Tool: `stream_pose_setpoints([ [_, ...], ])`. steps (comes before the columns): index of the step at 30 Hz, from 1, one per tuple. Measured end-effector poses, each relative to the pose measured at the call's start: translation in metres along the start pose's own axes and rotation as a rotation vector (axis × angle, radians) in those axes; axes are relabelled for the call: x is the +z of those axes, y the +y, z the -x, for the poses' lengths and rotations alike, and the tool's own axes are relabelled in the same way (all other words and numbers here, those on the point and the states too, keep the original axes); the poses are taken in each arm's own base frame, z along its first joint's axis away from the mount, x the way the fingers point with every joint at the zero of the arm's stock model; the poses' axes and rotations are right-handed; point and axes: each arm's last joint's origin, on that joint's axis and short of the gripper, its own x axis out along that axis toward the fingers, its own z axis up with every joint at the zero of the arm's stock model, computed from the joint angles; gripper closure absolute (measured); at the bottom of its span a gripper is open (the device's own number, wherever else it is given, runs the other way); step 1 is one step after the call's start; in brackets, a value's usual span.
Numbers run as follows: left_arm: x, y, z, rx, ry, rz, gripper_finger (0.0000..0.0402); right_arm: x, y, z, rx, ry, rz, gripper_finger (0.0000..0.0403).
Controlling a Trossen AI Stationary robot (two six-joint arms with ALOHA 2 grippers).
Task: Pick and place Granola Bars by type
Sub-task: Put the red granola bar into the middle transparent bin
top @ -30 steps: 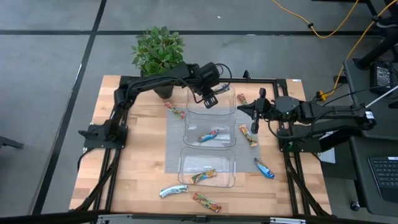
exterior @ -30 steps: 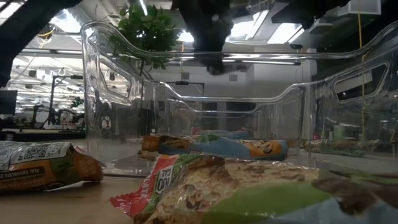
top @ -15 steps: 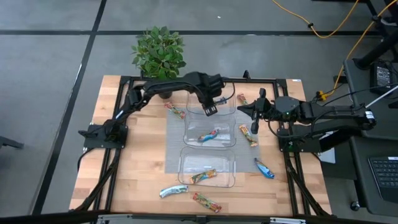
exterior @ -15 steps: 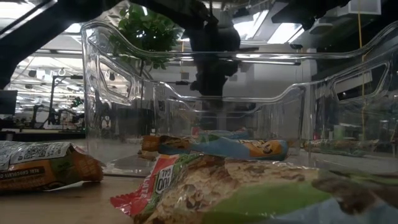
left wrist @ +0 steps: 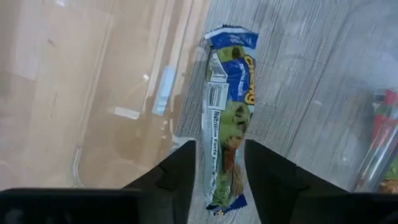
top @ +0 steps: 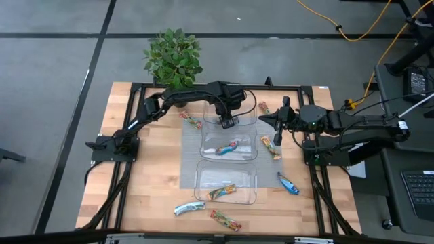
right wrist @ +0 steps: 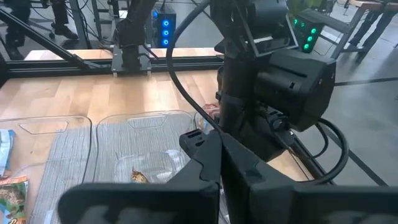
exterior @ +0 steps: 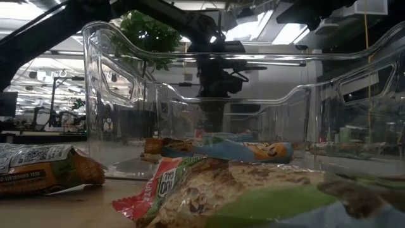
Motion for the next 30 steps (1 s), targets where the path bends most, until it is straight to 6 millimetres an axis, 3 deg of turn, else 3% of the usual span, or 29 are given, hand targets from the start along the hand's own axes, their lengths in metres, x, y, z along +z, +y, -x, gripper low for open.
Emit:
stream_pose_setpoints([
  [3,-0.001,0.0,0.004,0.011,0.005,-0.001,0.0248,0.0,0.0,0.0,0.0,0.0,0.0,0.0395],
  [11,-0.004,-0.008,0.04,0.011,-0.051,-0.016,0.0226,-0.001,0.0,0.0,0.0,0.008,0.007,0.0395],
  [20,-0.017,-0.028,0.117,-0.003,-0.206,-0.05,0.0227,-0.001,0.0,0.0,0.0,0.01,0.015,0.0395],
  [30,-0.071,-0.045,0.193,0.053,-0.137,-0.076,0.023,-0.002,0.0,0.0,-0.016,0.017,0.066,0.0395],
])
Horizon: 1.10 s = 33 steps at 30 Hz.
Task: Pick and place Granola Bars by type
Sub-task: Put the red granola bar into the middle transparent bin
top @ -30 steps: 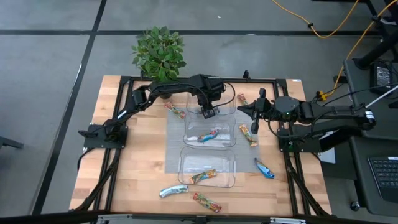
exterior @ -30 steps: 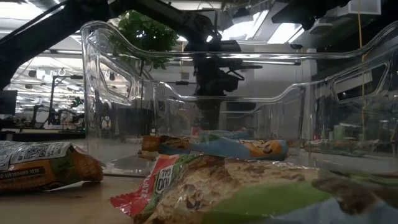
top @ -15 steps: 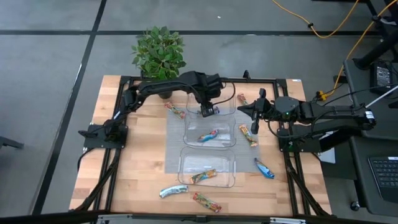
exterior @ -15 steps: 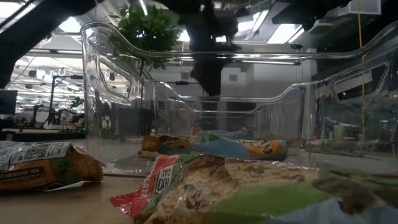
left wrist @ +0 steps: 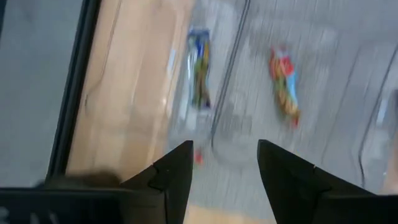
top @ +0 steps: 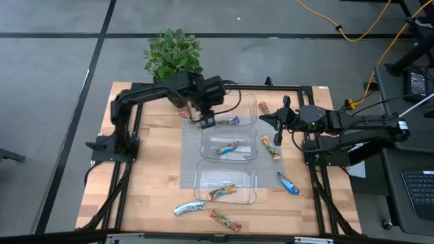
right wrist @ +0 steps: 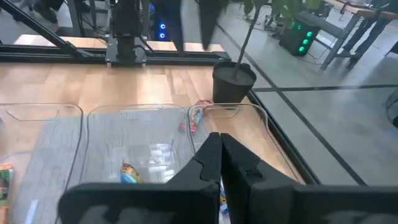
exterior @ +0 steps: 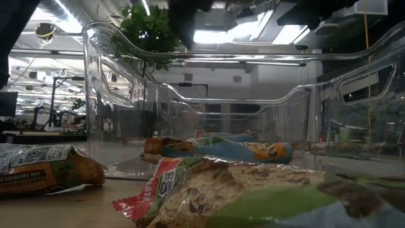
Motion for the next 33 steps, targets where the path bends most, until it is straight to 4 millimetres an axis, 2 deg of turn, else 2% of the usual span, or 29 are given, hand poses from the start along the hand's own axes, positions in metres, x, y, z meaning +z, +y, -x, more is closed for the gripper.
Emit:
stream_pose_setpoints([
  [5,-0.022,-0.006,0.019,0.042,0.118,0.023,0.023,0.0,-0.002,-0.001,-0.014,0.002,-0.001,0.0395],
  [11,-0.031,-0.016,0.021,-0.008,0.13,0.037,0.0231,-0.001,-0.007,-0.002,-0.039,0.007,-0.009,0.0395],
  [16,-0.049,-0.021,0.003,-0.031,0.237,0.028,0.0231,-0.001,-0.008,-0.002,-0.048,0.009,-0.016,0.0395],
  [22,-0.087,-0.02,-0.038,-0.012,0.363,0.014,0.0231,-0.001,-0.008,-0.002,-0.048,0.014,-0.016,0.0395],
  [27,-0.121,-0.014,-0.075,-0.022,0.318,0.055,0.0231,-0.001,-0.008,-0.002,-0.048,0.015,-0.017,0.0395],
  [33,-0.145,-0.006,-0.109,0.007,0.277,0.057,0.0231,-0.001,-0.008,-0.002,-0.048,0.015,-0.019,0.0395],
])
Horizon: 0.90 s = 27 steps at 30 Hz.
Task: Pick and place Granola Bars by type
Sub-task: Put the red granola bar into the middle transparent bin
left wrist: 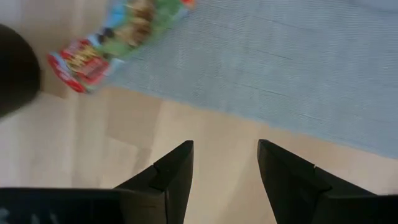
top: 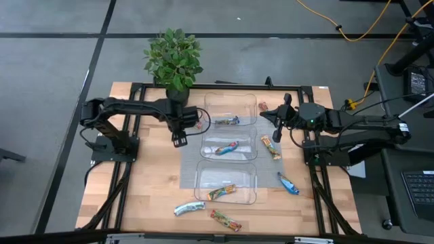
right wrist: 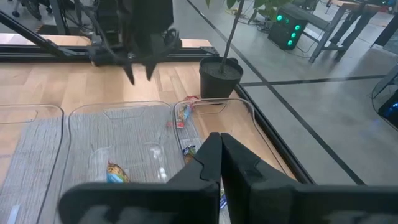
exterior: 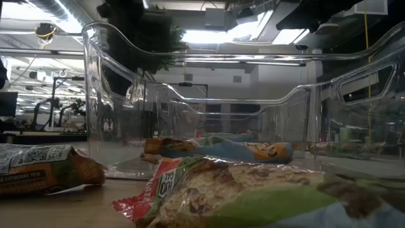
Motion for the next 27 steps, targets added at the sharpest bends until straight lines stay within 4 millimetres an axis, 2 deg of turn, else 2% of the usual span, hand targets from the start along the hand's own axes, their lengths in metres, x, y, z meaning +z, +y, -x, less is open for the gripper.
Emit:
stream_pose_setpoints([
  [5,0.001,0.004,-0.01,0.116,-0.048,-0.054,0.0224,0.0,0.0,0.0,0.0,-0.001,-0.003,0.0395],
  [11,0.012,0.006,-0.012,0.139,-0.152,-0.144,0.0193,0.0,0.0,0.0,0.0,-0.001,-0.055,0.0395],
  [16,0.02,0.018,-0.015,0.162,-0.2,-0.218,0.0167,0.0,0.0,0.0,0.0,-0.001,-0.055,0.0395],
  [20,0.023,0.031,-0.017,0.152,-0.213,-0.262,0.016,0.0,0.0,0.0,0.001,-0.001,-0.08,0.0395],
  [27,0.015,0.046,-0.038,0.129,-0.222,-0.28,0.016,-0.002,0.0,0.0,0.0,0.022,-0.138,0.0395],
])
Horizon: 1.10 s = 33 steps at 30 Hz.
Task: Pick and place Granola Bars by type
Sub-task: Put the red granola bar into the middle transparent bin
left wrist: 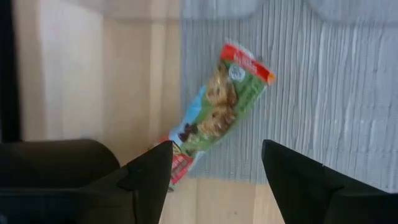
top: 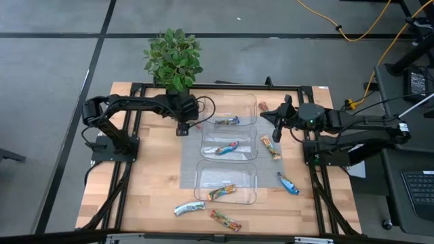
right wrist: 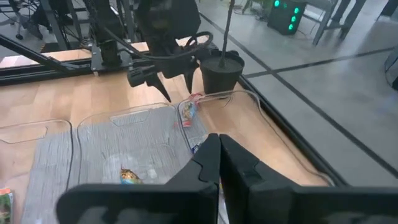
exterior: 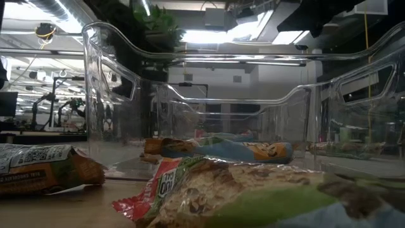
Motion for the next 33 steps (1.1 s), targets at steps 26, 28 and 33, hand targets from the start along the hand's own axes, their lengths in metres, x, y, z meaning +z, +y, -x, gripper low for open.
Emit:
stream_pose_setpoints([
  [26,-0.025,0.013,-0.031,0.029,-0.113,0.001,0.0162,-0.003,0.0,0.0,-0.003,0.026,-0.028,0.0395],
  [28,-0.027,0.016,-0.032,0.008,-0.118,0.014,0.0162,-0.003,0.0,0.0,-0.003,0.026,-0.029,0.0395],
  [33,-0.027,0.017,-0.041,0.001,-0.094,-0.01,0.0162,-0.003,0.0,0.0,-0.003,0.025,-0.05,0.0395],
])
